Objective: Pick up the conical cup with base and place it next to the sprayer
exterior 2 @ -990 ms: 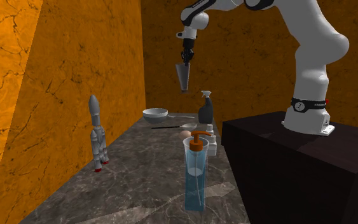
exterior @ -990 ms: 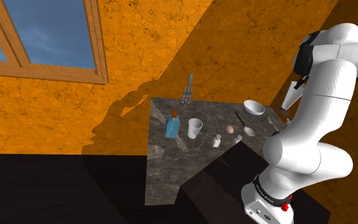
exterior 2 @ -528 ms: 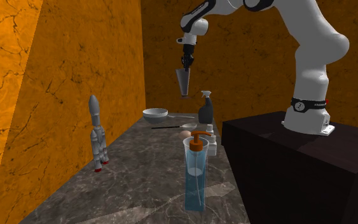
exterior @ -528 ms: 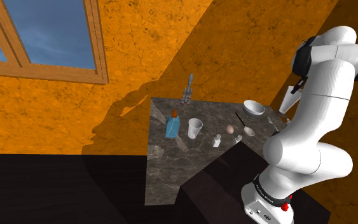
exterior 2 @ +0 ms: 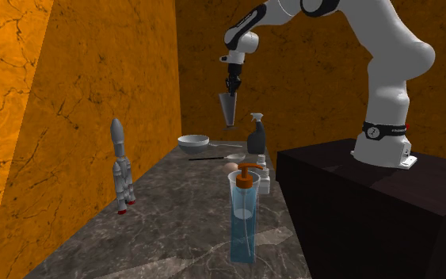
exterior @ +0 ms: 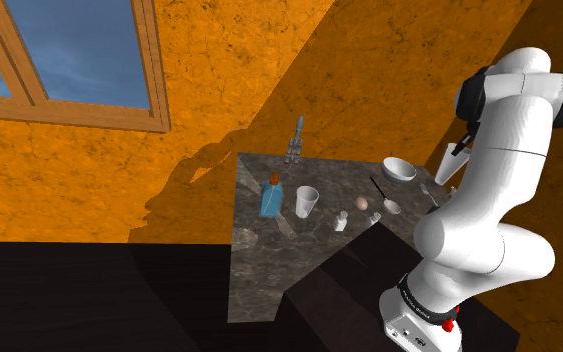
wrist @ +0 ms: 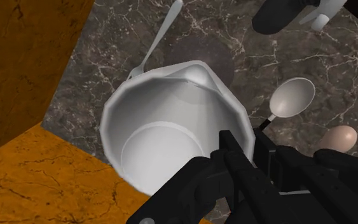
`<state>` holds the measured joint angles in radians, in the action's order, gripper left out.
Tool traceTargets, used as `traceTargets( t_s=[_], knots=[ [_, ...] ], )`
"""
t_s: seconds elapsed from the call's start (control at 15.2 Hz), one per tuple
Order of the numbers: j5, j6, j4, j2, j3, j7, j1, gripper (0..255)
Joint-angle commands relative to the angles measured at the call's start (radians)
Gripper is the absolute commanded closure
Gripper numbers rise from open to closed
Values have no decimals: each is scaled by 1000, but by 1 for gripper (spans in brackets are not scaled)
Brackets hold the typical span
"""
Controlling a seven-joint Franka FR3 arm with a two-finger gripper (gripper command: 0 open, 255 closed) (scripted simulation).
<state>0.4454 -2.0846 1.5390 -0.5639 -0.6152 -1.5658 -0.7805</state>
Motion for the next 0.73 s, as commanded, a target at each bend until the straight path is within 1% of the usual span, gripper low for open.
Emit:
traceTargets(
  t_s=[0.0,0.66],
  knots=[
    [9,-22,12,-10,5,-7,-2,255],
    [54,-118,57,-69,36,-40,-16,255]
  ],
)
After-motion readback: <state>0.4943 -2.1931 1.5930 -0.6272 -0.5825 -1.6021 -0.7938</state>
